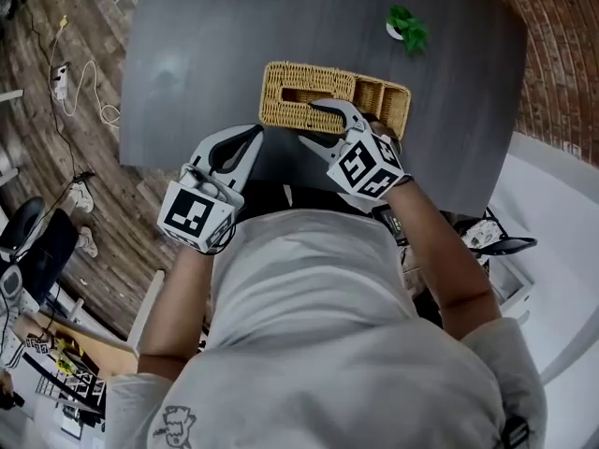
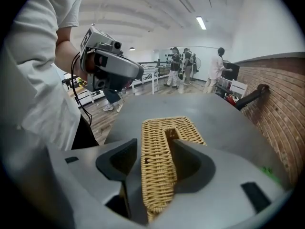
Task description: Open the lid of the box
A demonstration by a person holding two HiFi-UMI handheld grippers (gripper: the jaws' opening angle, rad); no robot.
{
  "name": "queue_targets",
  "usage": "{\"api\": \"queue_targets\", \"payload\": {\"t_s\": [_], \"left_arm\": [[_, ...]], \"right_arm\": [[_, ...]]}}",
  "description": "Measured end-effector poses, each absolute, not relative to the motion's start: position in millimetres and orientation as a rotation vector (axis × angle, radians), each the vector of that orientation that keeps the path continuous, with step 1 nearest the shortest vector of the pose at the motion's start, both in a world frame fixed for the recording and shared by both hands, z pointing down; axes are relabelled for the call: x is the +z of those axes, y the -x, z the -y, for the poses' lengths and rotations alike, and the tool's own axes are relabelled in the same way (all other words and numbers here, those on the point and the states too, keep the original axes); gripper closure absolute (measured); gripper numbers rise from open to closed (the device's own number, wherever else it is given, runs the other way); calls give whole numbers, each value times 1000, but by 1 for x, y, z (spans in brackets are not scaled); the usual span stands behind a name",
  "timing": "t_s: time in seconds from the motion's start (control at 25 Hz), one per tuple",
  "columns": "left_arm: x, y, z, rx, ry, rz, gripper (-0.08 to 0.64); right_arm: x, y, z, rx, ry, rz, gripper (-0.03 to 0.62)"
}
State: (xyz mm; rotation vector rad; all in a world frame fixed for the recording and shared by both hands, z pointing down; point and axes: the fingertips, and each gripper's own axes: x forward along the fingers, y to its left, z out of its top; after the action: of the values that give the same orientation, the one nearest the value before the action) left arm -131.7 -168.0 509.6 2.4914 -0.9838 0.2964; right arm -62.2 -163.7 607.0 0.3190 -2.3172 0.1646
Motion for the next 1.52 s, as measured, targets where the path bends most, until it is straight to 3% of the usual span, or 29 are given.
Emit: {"api": "queue_targets", "payload": {"t_s": [0.44, 0.92, 1.52], "left_arm": [[527, 135, 178, 313, -2483, 931, 549], [531, 138, 180, 315, -2476, 919, 549], [507, 145, 188, 304, -2517, 945, 549]], "right_arm": [[643, 69, 162, 109, -287, 2192, 311], [652, 69, 165, 18, -330, 2132, 325], [614, 72, 168, 239, -178, 2164, 354]]}}
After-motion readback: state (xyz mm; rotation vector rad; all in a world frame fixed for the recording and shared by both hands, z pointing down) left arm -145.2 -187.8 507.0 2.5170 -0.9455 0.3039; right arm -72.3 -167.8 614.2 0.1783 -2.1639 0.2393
